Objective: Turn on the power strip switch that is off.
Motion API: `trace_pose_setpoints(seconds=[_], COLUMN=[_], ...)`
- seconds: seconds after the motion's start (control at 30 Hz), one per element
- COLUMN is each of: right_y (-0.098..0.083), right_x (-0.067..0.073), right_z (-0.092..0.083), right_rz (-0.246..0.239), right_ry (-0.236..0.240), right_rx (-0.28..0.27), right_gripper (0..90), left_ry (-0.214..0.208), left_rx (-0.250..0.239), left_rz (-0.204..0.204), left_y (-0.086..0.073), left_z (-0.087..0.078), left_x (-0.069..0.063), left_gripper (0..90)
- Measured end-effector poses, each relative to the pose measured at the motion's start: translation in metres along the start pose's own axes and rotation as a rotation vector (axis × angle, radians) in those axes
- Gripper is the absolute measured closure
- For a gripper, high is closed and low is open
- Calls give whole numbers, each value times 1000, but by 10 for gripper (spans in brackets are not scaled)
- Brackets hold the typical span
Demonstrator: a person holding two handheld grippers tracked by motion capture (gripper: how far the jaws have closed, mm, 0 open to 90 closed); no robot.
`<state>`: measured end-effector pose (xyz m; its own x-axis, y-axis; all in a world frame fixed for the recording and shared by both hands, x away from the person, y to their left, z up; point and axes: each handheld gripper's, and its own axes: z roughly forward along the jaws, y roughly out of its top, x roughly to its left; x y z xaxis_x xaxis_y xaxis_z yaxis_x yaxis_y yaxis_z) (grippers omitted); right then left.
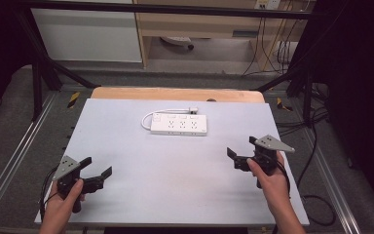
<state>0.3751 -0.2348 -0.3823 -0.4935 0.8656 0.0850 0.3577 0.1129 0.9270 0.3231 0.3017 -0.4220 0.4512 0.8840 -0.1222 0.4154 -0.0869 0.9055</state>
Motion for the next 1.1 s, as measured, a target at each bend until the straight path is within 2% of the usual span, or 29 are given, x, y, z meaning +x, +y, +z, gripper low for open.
trace_pose_setpoints(seconds=[0.4, 0.93, 1.1], right_y=[28, 56, 65], right_x=[1, -12, -16], right_z=[16, 38, 42], right_rz=[-18, -16, 0], right_ry=[27, 1, 0], right_rx=[-20, -43, -52], right_gripper=[27, 37, 43], left_ry=[8, 12, 14], left_rx=[3, 10, 10], left_rz=[6, 8, 8], left_y=[0, -1, -1], left_z=[0, 1, 1], left_x=[1, 1, 1], left_gripper=[104, 103, 103])
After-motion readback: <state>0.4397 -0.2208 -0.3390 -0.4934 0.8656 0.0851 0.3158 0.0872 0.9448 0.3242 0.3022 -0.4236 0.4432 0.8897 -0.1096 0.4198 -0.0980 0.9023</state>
